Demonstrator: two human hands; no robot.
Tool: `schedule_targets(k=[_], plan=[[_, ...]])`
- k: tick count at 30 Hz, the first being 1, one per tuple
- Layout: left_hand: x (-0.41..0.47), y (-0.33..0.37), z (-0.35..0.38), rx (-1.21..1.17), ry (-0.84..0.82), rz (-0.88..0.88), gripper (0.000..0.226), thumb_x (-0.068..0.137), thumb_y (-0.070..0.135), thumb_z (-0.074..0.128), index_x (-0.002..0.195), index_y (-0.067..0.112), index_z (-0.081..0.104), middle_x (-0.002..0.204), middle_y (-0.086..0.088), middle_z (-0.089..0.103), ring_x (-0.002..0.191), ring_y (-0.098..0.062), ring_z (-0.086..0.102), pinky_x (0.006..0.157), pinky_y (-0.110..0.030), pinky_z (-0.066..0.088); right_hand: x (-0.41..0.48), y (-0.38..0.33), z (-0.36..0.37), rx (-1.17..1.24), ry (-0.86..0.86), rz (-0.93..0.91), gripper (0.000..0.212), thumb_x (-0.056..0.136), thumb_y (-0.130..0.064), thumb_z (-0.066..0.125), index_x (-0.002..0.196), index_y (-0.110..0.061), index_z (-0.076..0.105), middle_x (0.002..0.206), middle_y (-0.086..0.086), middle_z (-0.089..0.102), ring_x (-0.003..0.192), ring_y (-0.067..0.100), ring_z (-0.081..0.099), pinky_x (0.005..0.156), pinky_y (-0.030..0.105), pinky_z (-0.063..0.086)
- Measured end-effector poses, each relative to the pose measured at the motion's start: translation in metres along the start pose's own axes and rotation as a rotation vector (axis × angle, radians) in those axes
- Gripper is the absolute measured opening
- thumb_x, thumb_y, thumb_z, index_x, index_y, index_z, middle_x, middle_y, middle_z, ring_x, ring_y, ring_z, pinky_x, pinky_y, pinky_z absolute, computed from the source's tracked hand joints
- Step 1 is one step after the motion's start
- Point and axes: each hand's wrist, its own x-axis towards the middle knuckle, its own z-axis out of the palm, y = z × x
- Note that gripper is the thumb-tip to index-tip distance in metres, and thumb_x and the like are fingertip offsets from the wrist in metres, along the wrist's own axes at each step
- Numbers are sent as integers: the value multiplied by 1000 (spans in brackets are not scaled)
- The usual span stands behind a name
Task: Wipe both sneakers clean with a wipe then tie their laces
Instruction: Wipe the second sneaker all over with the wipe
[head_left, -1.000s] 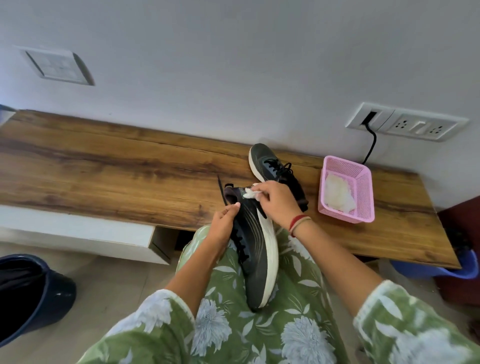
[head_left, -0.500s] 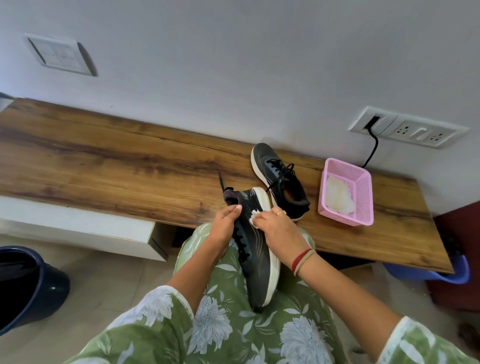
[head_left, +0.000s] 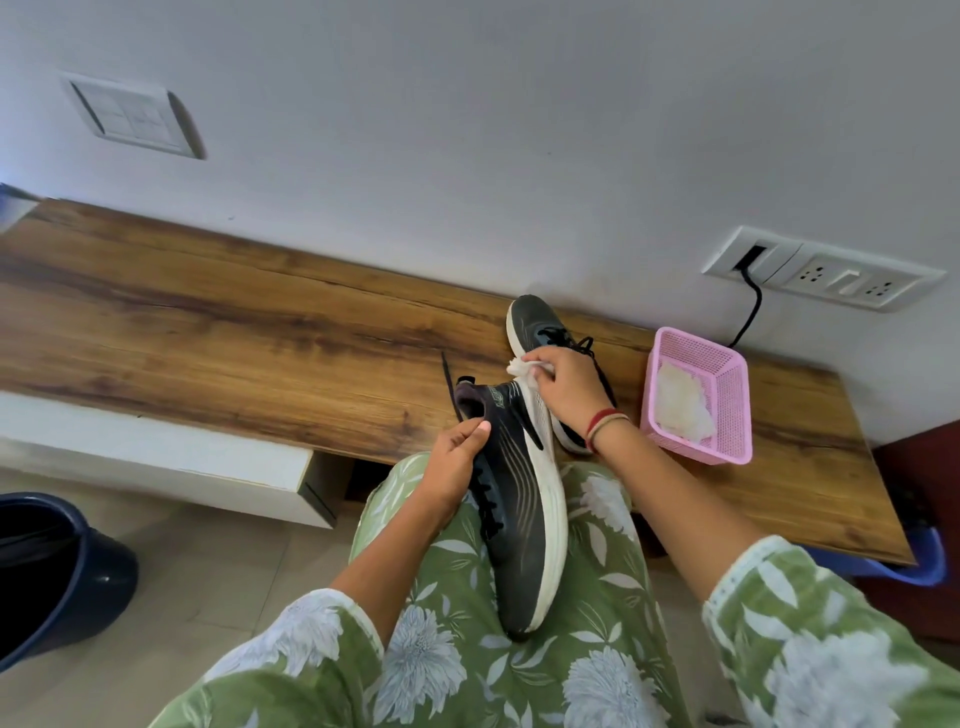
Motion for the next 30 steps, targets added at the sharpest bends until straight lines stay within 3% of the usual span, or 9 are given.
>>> schedule_targets(k=[5,14,20,23,26,27,30], plan=[[3,-3,-1,-5,-2,-6,24,99,11,45,92,7,68,97,-10,67,96,-22,59,95,-40,44,-14,0,22,-202,2,-66,27,90,-6,47,106,-12,67,106,7,61,103,27,50,89,38,44],[2,-2,-1,-48,38,-36,28,97,11,49,86,18,74,94,-1,73,97,-20,64,97,-38,45,-82,8,23,-260,30,-227,25,87,0,49,100,-12,66,96,5,60,90,25,48,77,35,44],[-1,-2,2,-36,18,-56,24,98,12,48,91,7,70,95,-8,71,94,-22,63,94,-39,47,-130,9,15,-367,22,-327,22,77,3,57,85,-15,67,84,1,61,78,22,53,63,25,46],[-2,-1,5,9,-15,-38,23,99,13,46,91,3,66,92,-8,68,90,-21,61,90,-38,46,-137,0,9,-470,-194,-344,28,83,1,49,94,-17,67,94,0,58,90,23,48,74,31,47],[-3,3,3,-2,-9,-56,24,99,14,46,90,10,68,91,-5,70,90,-18,63,90,-35,48,-127,-10,-5,-249,-534,-255,35,85,2,47,96,-20,71,102,-4,61,96,13,50,84,24,44],[-3,4,2,-4,-5,-64,24,99,15,46,90,10,68,91,-5,70,89,-18,64,89,-34,49,-120,-14,-10,-134,-506,-210,34,85,2,47,95,-20,71,103,-5,62,95,9,52,85,22,43],[-2,3,-1,8,-8,-46,25,99,14,47,88,13,70,90,-2,71,90,-16,64,88,-30,48,-88,-12,-6,-112,-64,-210,29,87,1,47,95,-16,69,102,-3,62,95,11,51,85,20,36]])
